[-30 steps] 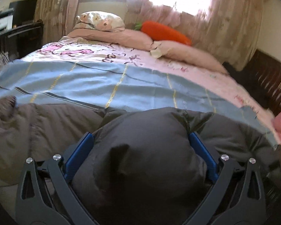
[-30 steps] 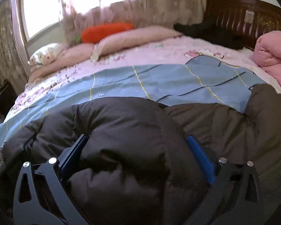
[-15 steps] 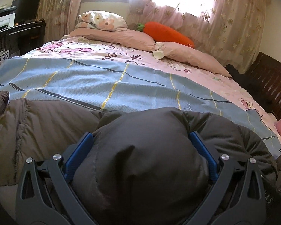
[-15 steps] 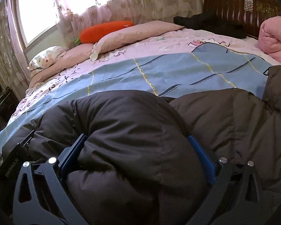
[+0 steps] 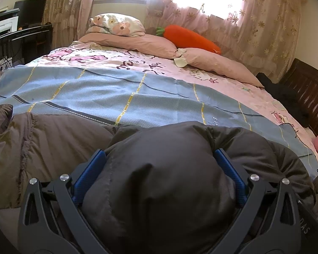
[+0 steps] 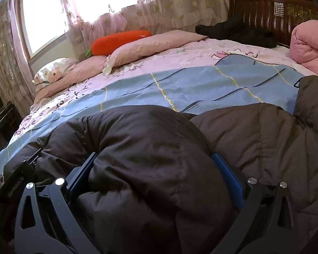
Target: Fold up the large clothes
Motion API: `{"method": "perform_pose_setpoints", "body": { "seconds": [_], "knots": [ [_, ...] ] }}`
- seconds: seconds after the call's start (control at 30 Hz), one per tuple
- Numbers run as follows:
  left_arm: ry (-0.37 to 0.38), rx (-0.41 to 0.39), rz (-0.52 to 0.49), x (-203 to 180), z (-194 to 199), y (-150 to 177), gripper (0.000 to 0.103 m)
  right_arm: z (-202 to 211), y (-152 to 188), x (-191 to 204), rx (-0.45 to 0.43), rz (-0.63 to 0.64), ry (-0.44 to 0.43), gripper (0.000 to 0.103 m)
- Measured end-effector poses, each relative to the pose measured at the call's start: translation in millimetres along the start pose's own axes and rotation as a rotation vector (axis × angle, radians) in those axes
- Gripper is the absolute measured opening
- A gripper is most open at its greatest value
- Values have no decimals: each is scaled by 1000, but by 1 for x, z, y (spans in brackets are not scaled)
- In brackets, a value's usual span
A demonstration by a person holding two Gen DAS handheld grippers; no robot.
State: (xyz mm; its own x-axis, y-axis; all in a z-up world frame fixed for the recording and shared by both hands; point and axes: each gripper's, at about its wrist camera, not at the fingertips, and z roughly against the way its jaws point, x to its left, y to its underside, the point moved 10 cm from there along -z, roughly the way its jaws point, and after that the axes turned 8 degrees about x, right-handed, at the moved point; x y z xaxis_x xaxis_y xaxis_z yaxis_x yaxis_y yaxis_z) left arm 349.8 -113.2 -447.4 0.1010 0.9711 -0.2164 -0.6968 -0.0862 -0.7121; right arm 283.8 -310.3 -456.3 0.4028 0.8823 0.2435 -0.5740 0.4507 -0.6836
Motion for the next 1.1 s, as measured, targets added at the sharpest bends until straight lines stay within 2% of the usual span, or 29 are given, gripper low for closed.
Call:
{"method": "perform_pose_setpoints", "body": {
  "seconds": [0.17, 0.2, 0.27, 0.3, 0.33, 0.37, 0.4, 0.43, 0.47, 0.5, 0.57, 0.63, 0.7, 0.9, 0.97, 1.03, 1.1],
  "knots": [
    [-4, 6, 2, 2, 0, 0, 101, 0, -1, -1, 10, 6, 17, 102],
    [-5, 6, 1, 2, 0, 0, 101, 0, -2, 0, 25, 11, 38, 102],
    [-10, 9, 1, 3, 0, 1, 101, 9, -10, 2, 79, 38, 143, 102],
    [-13, 10, 2, 3, 0, 1, 101, 21, -17, 6, 71, 49, 185, 102],
    [-17, 10, 1, 4, 0, 1, 101, 36, -24, 9, 38, 47, 200, 102],
    [-20, 10, 0, 3, -1, 1, 101, 67, -38, 17, -52, 17, 166, 102],
    [-21, 9, 0, 4, 0, 1, 101, 84, -44, 22, -105, -6, 124, 102],
    [-20, 9, 1, 4, 0, 1, 101, 106, -49, 29, -177, -34, 57, 102],
    [-17, 9, 3, 5, 0, 1, 101, 113, -47, 33, -199, -38, 38, 102],
    [-17, 9, 3, 4, 0, 2, 101, 113, -42, 33, -198, -32, 50, 102],
    [-15, 9, 5, 4, 0, 2, 101, 81, -16, 25, -96, -16, 123, 102],
    [-11, 4, 3, 4, 1, 2, 101, 28, 20, 6, 128, -58, 161, 102],
    [-19, 0, -5, 2, 1, 2, 101, 25, 16, 2, 91, -62, 141, 102],
    [-24, 1, -9, -1, 1, 1, 101, 14, 19, 8, 33, 44, 220, 102],
    [-32, 35, -3, -1, 3, 0, 101, 10, 21, 7, 34, 47, 221, 102],
    [-70, 82, 18, 3, 17, 2, 101, 12, 24, 8, 34, 47, 218, 102],
    [-54, 96, 58, 6, 46, 8, 101, 12, 25, 6, 32, 41, 212, 102]
  ]
}}
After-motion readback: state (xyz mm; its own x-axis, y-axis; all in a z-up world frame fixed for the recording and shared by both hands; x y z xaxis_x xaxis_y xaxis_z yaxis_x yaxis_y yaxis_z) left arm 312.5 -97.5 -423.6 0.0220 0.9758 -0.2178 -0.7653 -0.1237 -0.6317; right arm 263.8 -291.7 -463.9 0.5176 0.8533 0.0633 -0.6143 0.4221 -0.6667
